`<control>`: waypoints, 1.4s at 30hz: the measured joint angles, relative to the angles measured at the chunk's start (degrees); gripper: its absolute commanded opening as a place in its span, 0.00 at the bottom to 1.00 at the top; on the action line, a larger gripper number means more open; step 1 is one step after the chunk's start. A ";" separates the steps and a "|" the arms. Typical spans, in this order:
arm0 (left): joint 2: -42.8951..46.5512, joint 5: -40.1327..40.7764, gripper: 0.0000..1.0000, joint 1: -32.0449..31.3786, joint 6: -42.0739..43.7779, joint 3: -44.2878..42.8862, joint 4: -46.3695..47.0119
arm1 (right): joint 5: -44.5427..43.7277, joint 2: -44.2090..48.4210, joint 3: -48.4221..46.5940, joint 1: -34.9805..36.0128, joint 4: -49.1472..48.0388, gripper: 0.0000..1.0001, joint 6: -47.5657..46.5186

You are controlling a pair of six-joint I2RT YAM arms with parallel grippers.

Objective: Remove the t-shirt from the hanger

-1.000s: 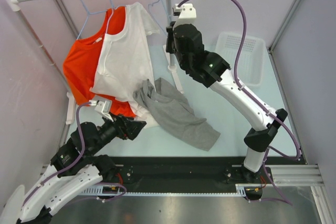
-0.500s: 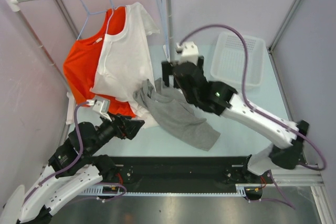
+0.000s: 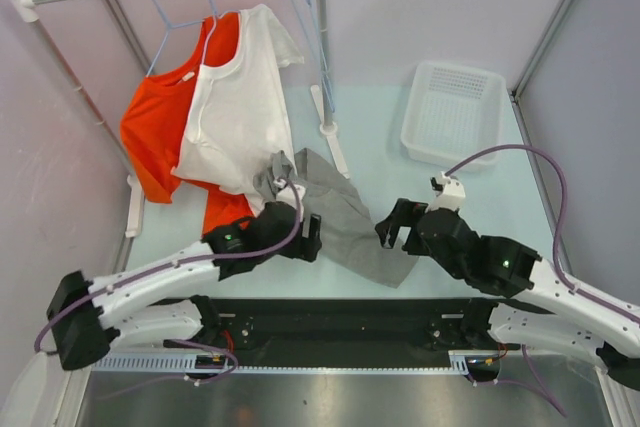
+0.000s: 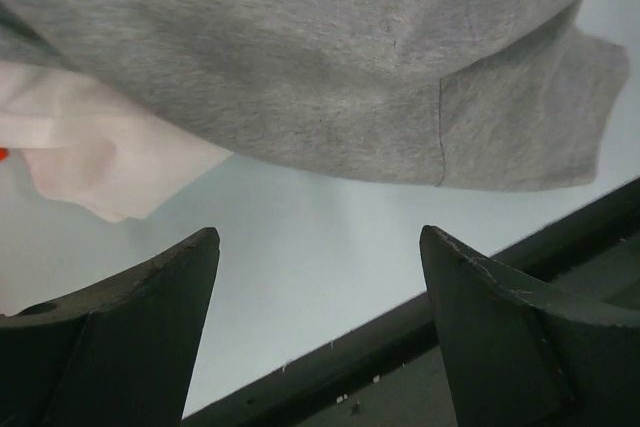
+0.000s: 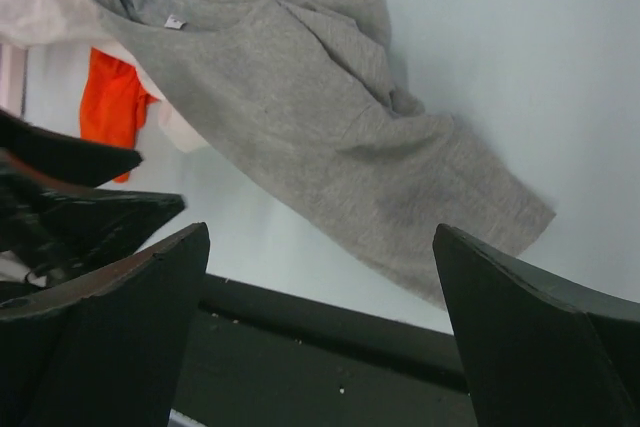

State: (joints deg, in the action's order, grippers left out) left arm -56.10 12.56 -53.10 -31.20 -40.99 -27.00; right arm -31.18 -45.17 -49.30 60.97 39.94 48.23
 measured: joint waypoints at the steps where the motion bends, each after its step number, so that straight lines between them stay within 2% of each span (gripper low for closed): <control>1: -2.19 1.68 0.88 -1.64 -0.07 -0.11 0.94 | 0.63 1.07 0.50 0.07 0.55 1.00 1.01; 3: -7.98 5.25 0.90 -4.87 -0.26 -1.01 3.08 | 1.46 3.63 0.87 0.20 1.70 1.00 2.73; 9: -24.26 6.86 0.94 -7.67 -1.86 -6.60 9.86 | 2.16 11.30 0.96 0.44 4.15 0.99 6.45; 13: -29.75 6.95 0.93 -7.80 -3.32 -8.57 14.25 | 2.21 13.49 1.64 0.48 5.97 1.00 8.15; 15: -31.93 6.95 0.89 -7.80 -3.28 -9.62 16.00 | 2.29 13.92 2.40 0.48 6.93 1.00 8.90; 18: -36.50 7.02 0.72 -7.80 -2.71 -13.05 17.66 | 2.64 14.38 3.10 0.48 8.04 1.00 9.55; 19: -38.27 6.99 0.55 -7.80 -2.25 -14.53 18.10 | 2.71 14.64 3.30 0.48 8.31 0.99 9.81; 21: -41.38 6.75 0.35 -7.72 -1.03 -17.33 18.69 | 2.82 15.13 3.54 0.48 8.72 1.00 10.21; 22: -42.53 6.67 0.15 -7.56 -0.11 -18.53 18.78 | 2.84 15.28 3.54 0.48 8.94 1.00 10.27; 23: -43.08 6.58 0.05 -7.45 0.42 -19.34 18.80 | 2.82 15.43 3.54 0.48 9.16 1.00 10.29; 24: -43.30 6.19 0.00 -7.08 2.14 -20.31 18.45 | 2.82 15.52 3.54 0.48 9.33 1.00 10.32; 28: -41.44 3.26 0.00 -5.84 6.49 -24.63 15.23 | 2.84 15.56 3.54 0.48 9.84 1.00 10.32; 32: -31.85 -5.79 0.00 -4.79 11.67 -28.11 12.76 | 3.93 15.82 3.69 0.50 9.22 1.00 8.22; 37: -16.87 -17.90 0.00 -4.68 15.23 -37.94 10.45 | 12.04 16.52 4.22 0.59 1.60 1.00 -3.26; 42: -11.69 -29.81 0.00 -4.57 14.40 -43.63 9.94 | 18.43 14.73 4.04 0.72 -8.50 1.00 -13.14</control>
State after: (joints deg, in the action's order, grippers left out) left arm -67.79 -17.26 -57.67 -16.80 -84.62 -17.06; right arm -12.75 -30.44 -45.25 61.69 31.44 35.09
